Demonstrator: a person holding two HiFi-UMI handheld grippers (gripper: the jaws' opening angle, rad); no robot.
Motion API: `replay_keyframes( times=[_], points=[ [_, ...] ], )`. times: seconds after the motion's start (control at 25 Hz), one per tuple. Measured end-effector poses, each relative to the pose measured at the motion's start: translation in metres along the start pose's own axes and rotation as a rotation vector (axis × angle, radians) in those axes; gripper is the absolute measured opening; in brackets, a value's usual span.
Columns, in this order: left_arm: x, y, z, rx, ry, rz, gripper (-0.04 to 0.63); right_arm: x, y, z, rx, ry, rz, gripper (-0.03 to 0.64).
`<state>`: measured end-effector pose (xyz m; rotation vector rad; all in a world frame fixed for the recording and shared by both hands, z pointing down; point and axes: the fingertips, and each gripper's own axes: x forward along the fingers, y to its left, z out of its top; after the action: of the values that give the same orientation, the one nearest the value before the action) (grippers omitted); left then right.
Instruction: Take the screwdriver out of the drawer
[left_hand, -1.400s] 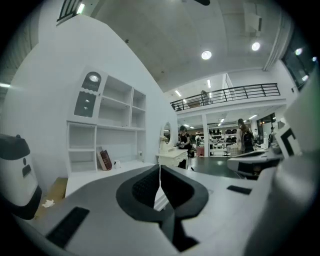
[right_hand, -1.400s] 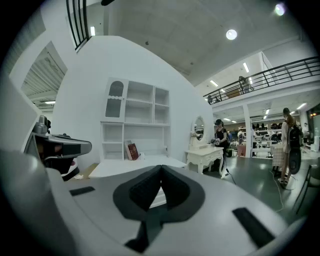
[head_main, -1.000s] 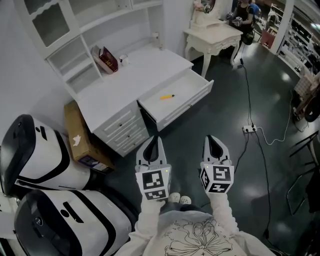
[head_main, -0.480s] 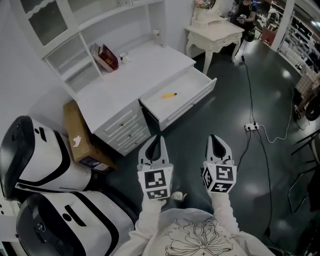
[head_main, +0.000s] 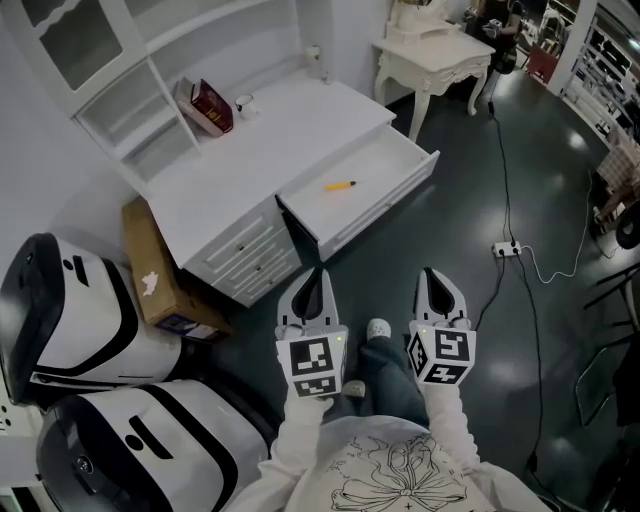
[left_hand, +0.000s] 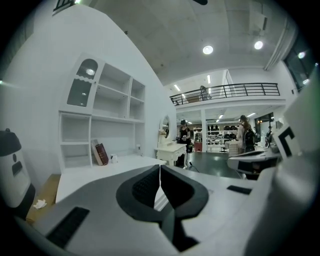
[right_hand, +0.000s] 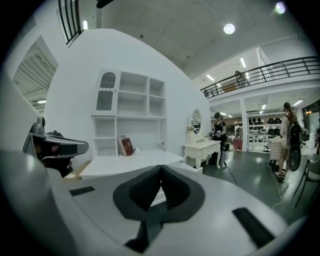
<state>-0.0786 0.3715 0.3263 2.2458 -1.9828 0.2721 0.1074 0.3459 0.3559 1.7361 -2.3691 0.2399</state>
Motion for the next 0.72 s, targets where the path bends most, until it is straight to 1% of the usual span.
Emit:
replay_keyframes(
  times=[0.32, 0.72],
  points=[
    [0.068, 0.007, 0.006, 0.001, 0.014, 0.034, 0.008, 0.069, -0.025, 0.012, -0.004, 0.001, 0.032, 0.003],
    [0.173, 0.015, 0.039, -0.004, 0.018, 0.111, 0.008, 0.182, -0.066, 0.053, -0.01, -0.014, 0.107, 0.003]
  ],
)
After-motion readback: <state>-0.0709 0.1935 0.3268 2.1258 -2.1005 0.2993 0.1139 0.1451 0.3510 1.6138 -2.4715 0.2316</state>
